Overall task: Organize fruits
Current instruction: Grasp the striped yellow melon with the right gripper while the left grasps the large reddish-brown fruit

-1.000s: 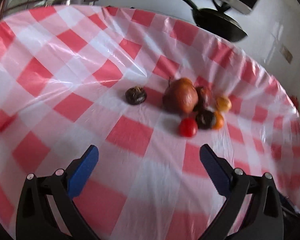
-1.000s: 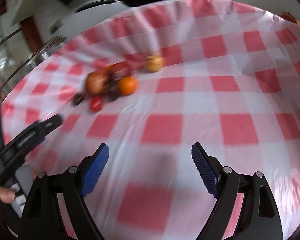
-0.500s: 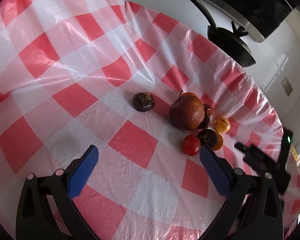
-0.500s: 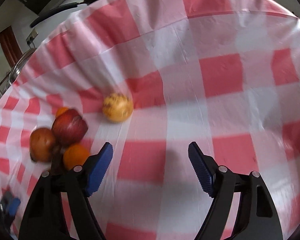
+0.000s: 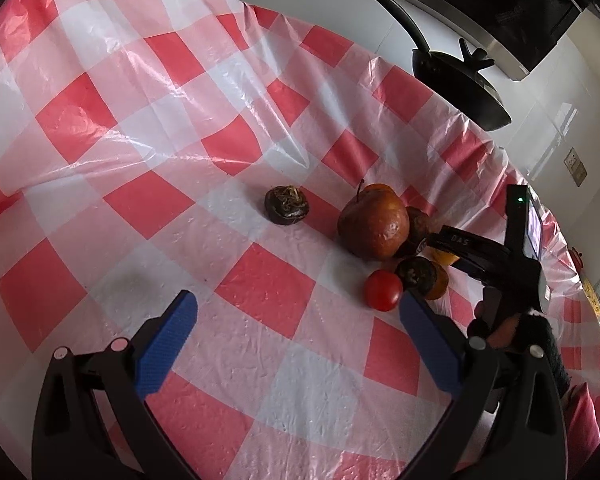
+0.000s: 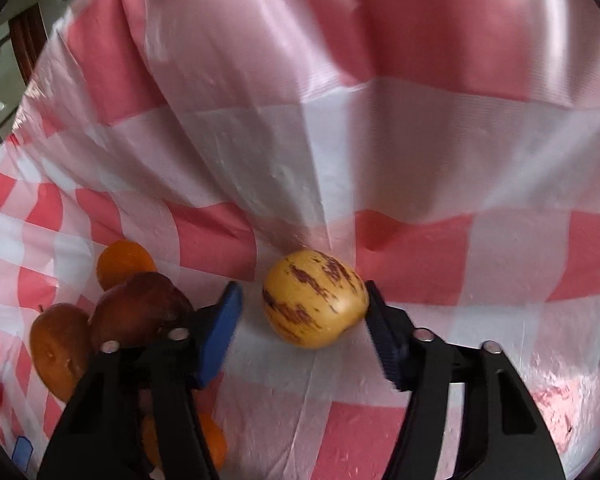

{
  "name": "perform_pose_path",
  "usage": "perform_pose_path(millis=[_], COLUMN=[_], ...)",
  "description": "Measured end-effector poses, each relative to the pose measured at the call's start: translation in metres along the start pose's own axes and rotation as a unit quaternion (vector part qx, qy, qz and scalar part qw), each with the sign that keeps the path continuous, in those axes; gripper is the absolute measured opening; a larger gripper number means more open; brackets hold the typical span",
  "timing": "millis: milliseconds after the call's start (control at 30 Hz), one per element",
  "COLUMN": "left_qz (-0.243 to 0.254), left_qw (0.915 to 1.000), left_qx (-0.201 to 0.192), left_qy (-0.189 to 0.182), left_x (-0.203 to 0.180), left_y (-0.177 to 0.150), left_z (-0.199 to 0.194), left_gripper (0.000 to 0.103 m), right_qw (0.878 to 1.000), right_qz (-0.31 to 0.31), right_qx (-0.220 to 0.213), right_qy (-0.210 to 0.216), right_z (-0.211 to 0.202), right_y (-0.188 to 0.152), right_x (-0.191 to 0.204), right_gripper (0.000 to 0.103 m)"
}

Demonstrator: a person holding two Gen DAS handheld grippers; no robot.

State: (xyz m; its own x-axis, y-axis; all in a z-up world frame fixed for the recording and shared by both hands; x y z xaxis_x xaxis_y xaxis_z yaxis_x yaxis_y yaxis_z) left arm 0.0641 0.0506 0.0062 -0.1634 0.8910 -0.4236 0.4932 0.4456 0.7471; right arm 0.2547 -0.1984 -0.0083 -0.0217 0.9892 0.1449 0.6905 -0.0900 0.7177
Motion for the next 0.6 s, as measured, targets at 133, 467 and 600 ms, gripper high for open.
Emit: perform_pose_path(millis=[133,467,600], left_qz=[0.000,0.021,0.049], left_qw=[1.0000,0.9997,0.9986], left_qx=[0.001,0.013,0.020], left_qy=[0.003,-0.007,-0.005], left_x=[0.000,-0.007,-0.017], left_y=[0.000,-0.003,-0.004], left_z=[0.000,0.000,0.003], left_gripper=[0.101,0.101,0.101], right_qw=[1.000,0.983,0.979], right_qz=[0.012,0.147,0.166], right_qx=[-0.015,-0.090,-0.103], right_qy=[0.007,0.059,0.062], right_z=[-0.014,-0.077,-0.081], right_y=[-0.007,-0.050,-0.049], right_x=[-0.005,-0.042,-0.052], right_gripper=[0.046,0.046,0.046])
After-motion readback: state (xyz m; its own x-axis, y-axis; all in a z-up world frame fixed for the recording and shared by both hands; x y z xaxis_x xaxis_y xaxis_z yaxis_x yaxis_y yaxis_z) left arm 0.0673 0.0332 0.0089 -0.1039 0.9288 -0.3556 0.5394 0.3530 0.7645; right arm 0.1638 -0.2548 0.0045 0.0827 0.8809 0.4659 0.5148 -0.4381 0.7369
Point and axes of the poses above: each gripper's, at about its wrist camera, not at the fingertips, and z roughly the way its jaws point, x to its left, y to its top, the point moved 3 cm from there along z, roughly the way its jaws point, and after that the axes turned 7 degrees about -x, right-handed, at the moved point
